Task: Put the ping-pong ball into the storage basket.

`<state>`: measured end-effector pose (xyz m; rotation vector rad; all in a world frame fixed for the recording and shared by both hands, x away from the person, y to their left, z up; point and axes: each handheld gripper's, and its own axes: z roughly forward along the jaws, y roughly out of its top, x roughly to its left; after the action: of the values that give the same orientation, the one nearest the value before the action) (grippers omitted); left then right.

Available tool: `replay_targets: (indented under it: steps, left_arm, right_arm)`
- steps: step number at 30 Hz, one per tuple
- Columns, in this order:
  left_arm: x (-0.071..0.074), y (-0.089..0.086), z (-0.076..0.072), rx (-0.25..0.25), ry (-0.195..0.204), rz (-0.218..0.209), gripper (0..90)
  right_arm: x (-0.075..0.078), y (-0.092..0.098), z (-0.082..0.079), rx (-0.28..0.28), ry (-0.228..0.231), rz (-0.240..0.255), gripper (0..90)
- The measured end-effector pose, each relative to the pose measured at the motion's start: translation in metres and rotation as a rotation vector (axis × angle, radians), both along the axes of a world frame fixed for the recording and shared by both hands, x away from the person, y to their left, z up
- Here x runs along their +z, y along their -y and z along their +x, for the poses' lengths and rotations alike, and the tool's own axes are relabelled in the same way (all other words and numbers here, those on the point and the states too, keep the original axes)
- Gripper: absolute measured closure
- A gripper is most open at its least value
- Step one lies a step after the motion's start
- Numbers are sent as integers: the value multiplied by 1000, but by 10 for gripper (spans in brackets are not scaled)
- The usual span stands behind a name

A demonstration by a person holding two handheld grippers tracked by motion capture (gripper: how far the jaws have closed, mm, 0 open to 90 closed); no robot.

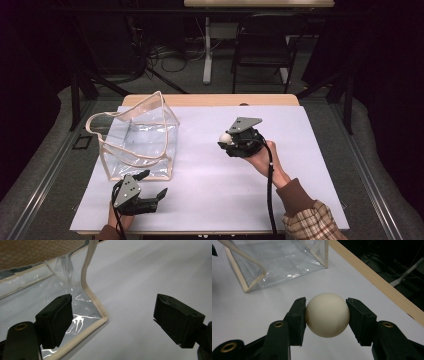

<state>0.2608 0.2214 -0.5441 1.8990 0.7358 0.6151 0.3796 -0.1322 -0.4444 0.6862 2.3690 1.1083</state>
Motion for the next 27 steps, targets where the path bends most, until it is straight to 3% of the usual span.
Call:
replay_targets:
  steps: [27]
  left_arm:
    - [0, 0, 0, 3, 2, 5, 159]
  right_arm:
    - [20, -1, 8, 0, 30, -14, 510]
